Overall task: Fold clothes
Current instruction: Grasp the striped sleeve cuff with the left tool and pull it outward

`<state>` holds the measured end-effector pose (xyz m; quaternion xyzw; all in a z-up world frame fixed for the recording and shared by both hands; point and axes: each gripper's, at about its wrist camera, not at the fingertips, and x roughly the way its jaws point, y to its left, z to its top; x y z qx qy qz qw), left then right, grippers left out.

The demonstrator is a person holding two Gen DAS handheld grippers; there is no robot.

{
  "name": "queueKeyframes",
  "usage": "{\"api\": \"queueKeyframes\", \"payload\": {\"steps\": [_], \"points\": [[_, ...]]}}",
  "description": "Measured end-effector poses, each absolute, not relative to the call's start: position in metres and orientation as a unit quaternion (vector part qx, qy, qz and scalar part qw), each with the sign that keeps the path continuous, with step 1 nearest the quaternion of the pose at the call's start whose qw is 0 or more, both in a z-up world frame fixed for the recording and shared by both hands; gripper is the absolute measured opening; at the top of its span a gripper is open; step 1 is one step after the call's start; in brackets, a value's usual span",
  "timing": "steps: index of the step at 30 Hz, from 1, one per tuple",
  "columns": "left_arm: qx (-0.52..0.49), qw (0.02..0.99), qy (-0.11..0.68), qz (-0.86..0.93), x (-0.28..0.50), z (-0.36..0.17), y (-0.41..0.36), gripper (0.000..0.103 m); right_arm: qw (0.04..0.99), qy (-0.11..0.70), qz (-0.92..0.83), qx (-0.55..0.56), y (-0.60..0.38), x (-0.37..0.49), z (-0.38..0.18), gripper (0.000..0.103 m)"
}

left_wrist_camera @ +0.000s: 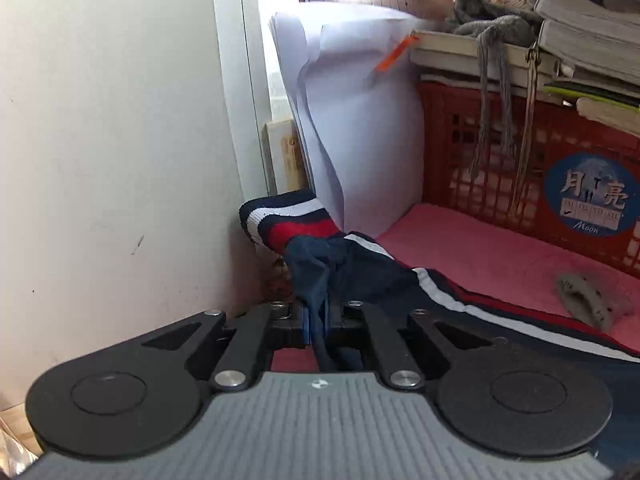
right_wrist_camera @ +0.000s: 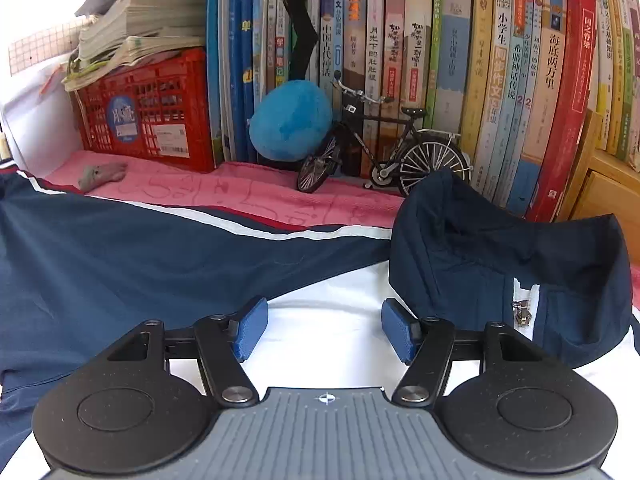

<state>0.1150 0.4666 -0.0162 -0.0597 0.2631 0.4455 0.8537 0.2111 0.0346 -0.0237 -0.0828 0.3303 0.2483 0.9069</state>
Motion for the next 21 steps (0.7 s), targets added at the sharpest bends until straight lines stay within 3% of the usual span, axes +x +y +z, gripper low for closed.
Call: {"api": "queueKeyframes", "payload": {"steps": [6,8,11,15,18,21], "points": [[-0.033,0.845,0.280,0.454,0.115,0.004,0.440,0.040,0.907,0.330,0.248,-0.082,0.035,0.212,-0.024,0.065],[-0.024,0.843,0.285,0.456,0.115,0.010,0.431,0.040,0.907,0.331,0.247,-0.082,0.035,0.211,-0.024,0.069],[-0.016,0.845,0.287,0.450,0.113,0.028,0.410,0.046,0.901,0.337,0.258,-0.084,0.038,0.215,-0.024,0.084],[-0.003,0.876,0.274,0.397,0.109,0.066,0.357,0.046,0.895,0.335,0.268,-0.121,0.027,0.209,0.000,0.084],[0.014,0.908,0.267,0.322,0.111,0.081,0.301,0.046,0.905,0.310,0.284,-0.059,-0.028,0.193,0.033,0.093],[0.020,0.935,0.277,0.218,0.123,0.075,0.233,0.046,0.920,0.292,0.263,0.011,-0.115,0.169,0.055,0.094]]}}
